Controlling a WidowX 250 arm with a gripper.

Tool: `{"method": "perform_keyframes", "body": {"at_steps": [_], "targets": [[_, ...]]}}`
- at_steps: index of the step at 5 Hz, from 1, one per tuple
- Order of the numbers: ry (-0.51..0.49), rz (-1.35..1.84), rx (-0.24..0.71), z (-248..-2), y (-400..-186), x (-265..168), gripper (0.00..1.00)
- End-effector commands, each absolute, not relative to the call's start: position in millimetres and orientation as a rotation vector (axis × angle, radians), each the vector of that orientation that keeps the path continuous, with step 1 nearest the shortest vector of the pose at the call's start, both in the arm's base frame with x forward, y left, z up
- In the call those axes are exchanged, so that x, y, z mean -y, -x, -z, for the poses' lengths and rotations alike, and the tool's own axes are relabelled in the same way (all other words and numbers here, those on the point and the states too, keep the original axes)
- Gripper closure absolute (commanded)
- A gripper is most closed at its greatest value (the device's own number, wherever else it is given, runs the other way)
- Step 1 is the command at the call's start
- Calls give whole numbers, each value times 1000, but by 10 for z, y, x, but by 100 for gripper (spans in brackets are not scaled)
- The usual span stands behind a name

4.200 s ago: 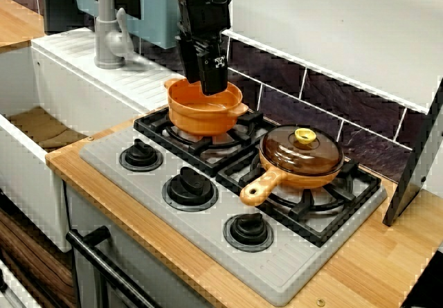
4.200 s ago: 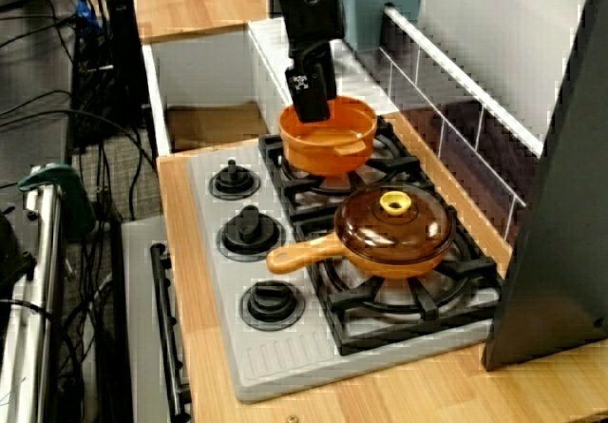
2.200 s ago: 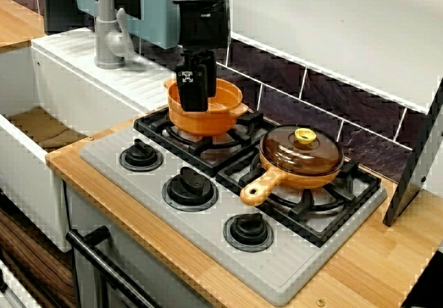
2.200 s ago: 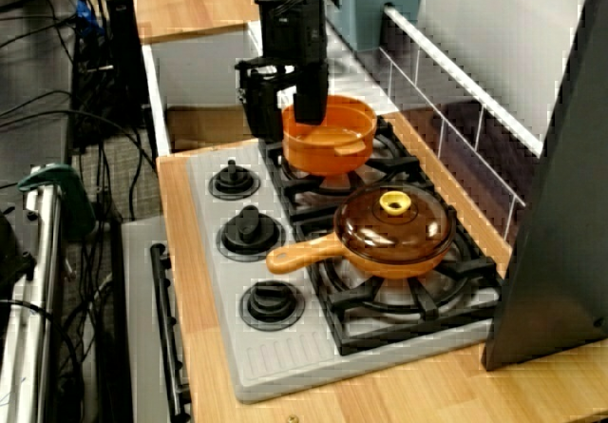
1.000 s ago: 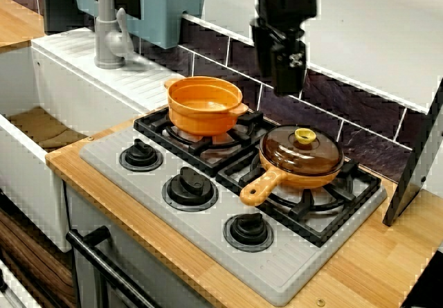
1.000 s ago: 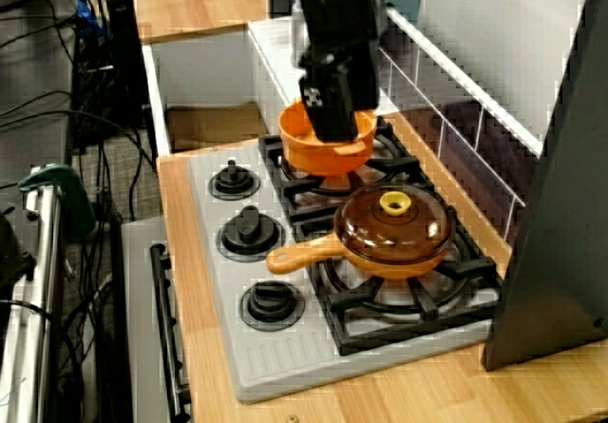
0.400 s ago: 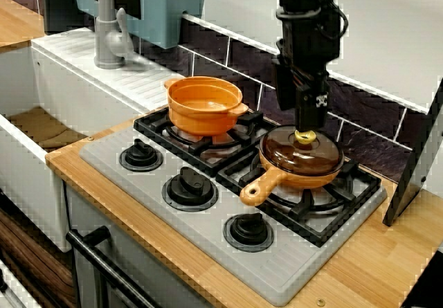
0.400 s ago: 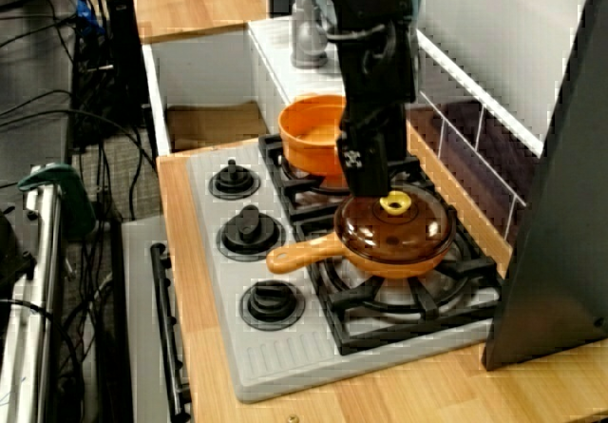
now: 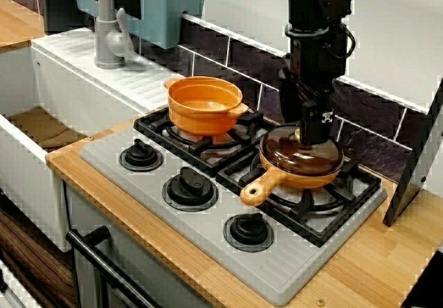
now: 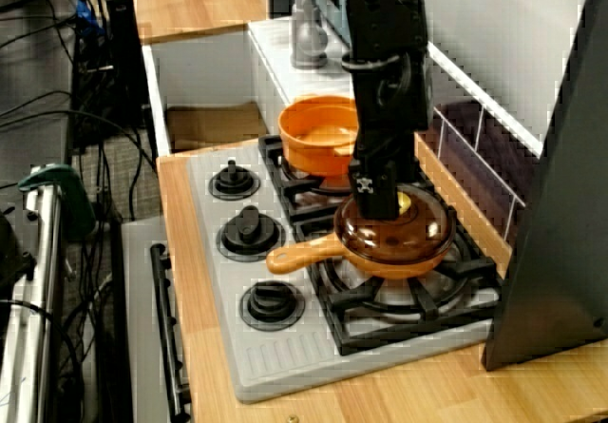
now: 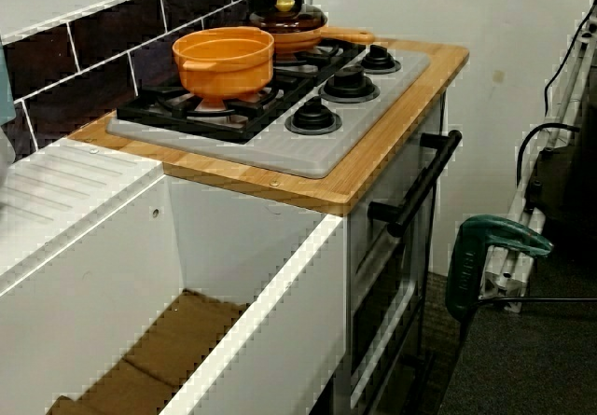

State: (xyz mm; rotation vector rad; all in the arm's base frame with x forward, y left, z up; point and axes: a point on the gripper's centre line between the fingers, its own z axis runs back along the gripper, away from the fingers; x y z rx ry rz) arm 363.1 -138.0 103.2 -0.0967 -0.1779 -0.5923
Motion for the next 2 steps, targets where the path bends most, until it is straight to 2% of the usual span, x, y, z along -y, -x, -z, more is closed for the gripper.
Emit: {"method": "perform_keyframes", "body": {"at_steps": [1,2], "targets": [[87,608,234,-1176,-3702,1427,0],[79,599,249,-1181,-3688,1452,0]]}}
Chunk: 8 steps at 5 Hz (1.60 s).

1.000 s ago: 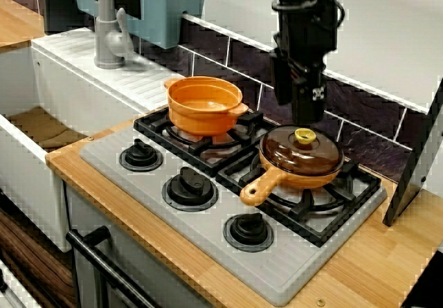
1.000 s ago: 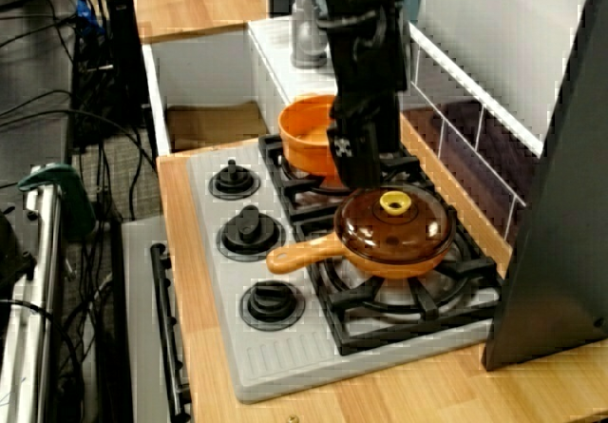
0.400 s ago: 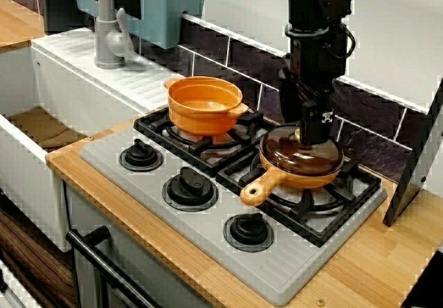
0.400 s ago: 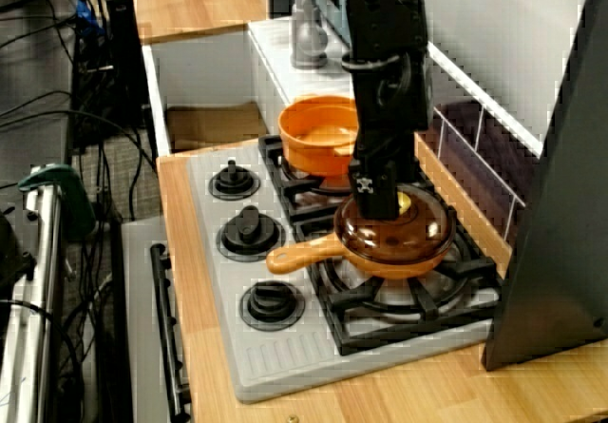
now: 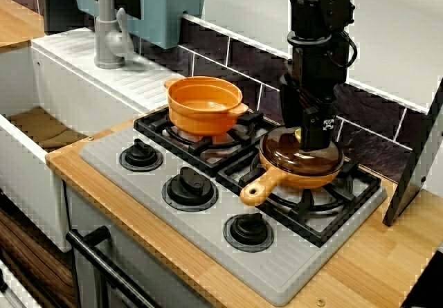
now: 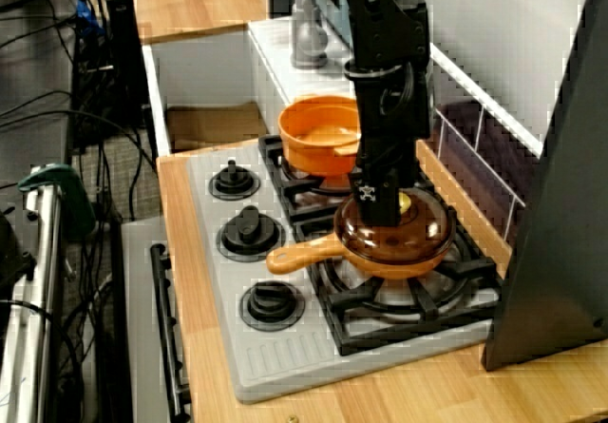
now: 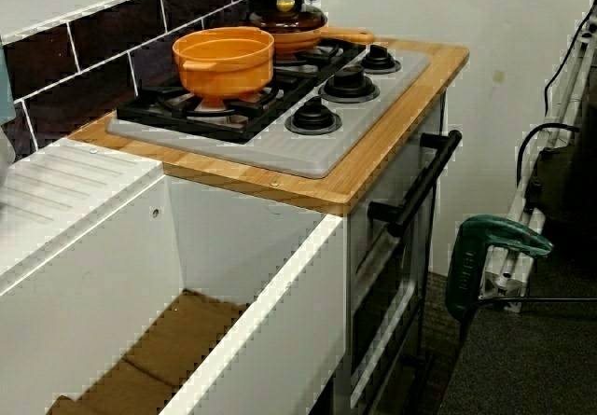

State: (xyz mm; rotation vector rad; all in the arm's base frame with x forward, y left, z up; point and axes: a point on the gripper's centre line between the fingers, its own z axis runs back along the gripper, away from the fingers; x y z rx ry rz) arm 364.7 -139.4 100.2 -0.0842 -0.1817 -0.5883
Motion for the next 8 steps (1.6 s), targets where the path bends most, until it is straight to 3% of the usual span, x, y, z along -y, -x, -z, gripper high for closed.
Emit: {"method": "perform_keyframes", "body": {"at_steps": [1,5,6,8], "targets": [[69,591,256,-1155,-3684,1478,0],[46,582,249,-1087,-3788,1442,0],[45,587,263,-1092,-3788,1431,100],[39,625,243,-1104,-3789,1387,100]]}}
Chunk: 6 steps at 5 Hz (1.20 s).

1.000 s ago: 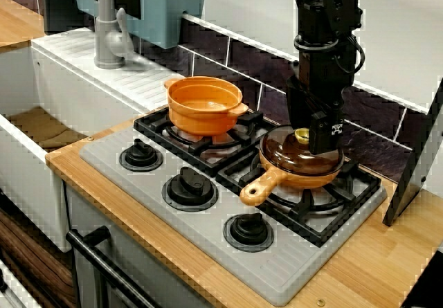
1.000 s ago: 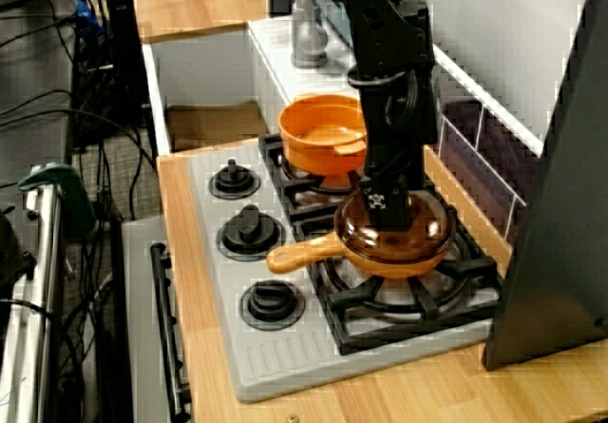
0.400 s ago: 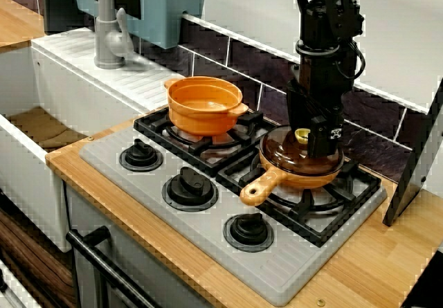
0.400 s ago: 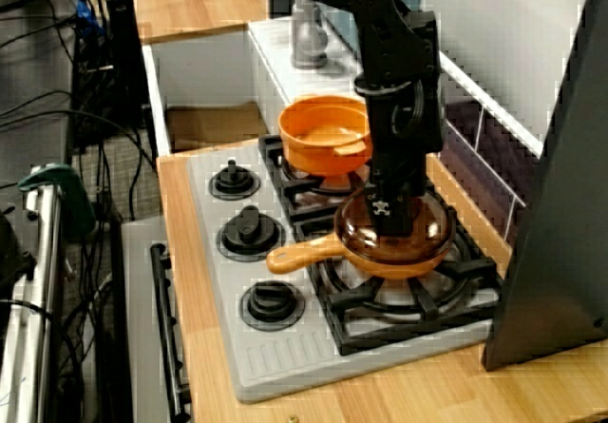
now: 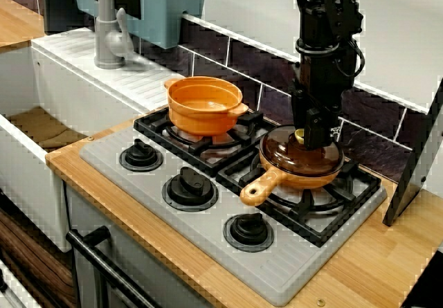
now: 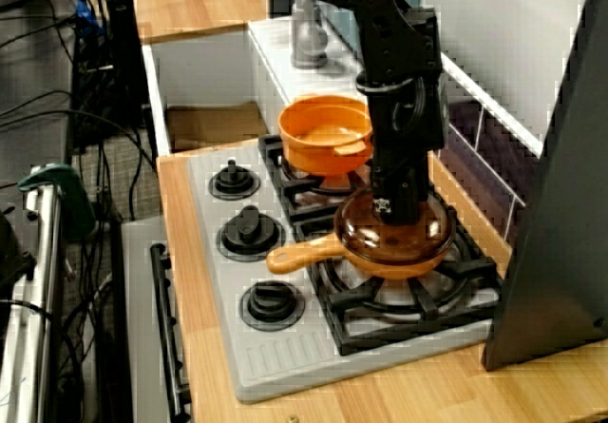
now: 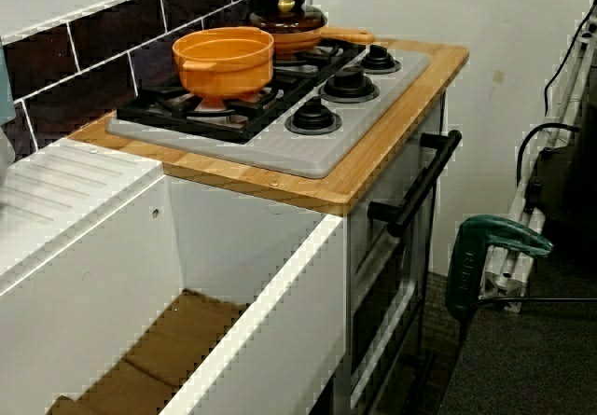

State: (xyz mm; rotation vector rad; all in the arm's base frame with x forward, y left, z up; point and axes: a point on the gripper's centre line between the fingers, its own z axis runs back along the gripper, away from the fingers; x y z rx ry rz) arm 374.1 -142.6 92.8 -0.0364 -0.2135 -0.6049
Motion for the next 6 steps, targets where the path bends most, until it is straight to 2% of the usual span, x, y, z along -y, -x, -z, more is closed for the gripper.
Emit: {"method": "perform_keyframes", "body": {"at_steps": [1,3,4,6], "targets": [[64,606,247,-1306,-3818,1326,100],[116,557,285,-1712,-3790,1128,100],[109,538,266,-1772,-3782,950,100],[62,483,301,-1868,-3667,476,100]]}}
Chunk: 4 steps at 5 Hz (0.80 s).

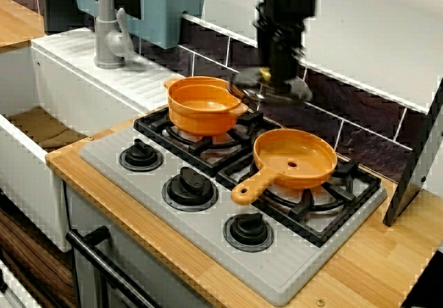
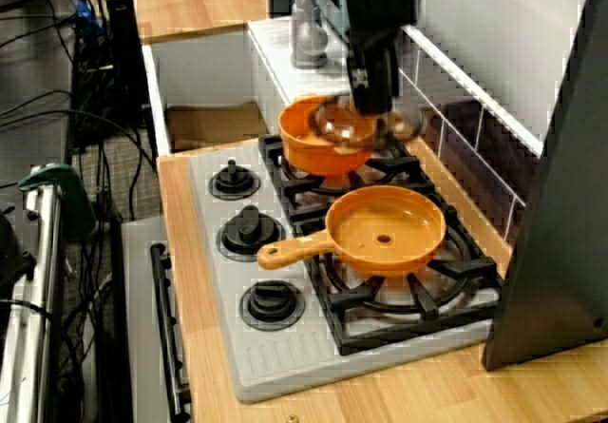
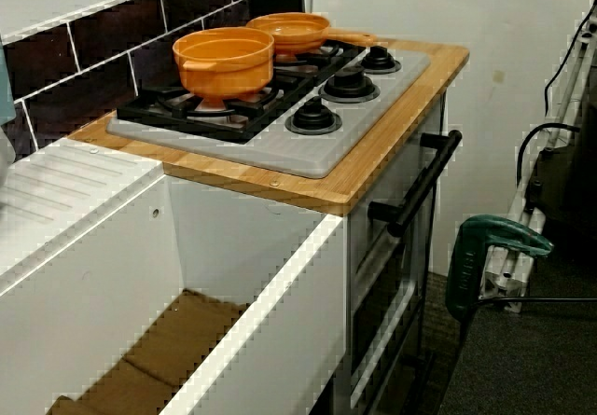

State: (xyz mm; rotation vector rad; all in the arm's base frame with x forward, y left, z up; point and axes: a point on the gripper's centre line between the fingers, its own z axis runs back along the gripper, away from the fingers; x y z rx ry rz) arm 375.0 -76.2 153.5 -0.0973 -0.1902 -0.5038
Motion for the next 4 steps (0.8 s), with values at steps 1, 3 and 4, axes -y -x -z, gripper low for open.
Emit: {"method": "perform_keyframes", "body": {"at_steps": [1,3,4], "targets": [[33,462,318,-1821,-3611,244,100],[-5,447,311,-1644,-3600,-129,100],[9,432,307,-1549,-3612,-183,100]]}}
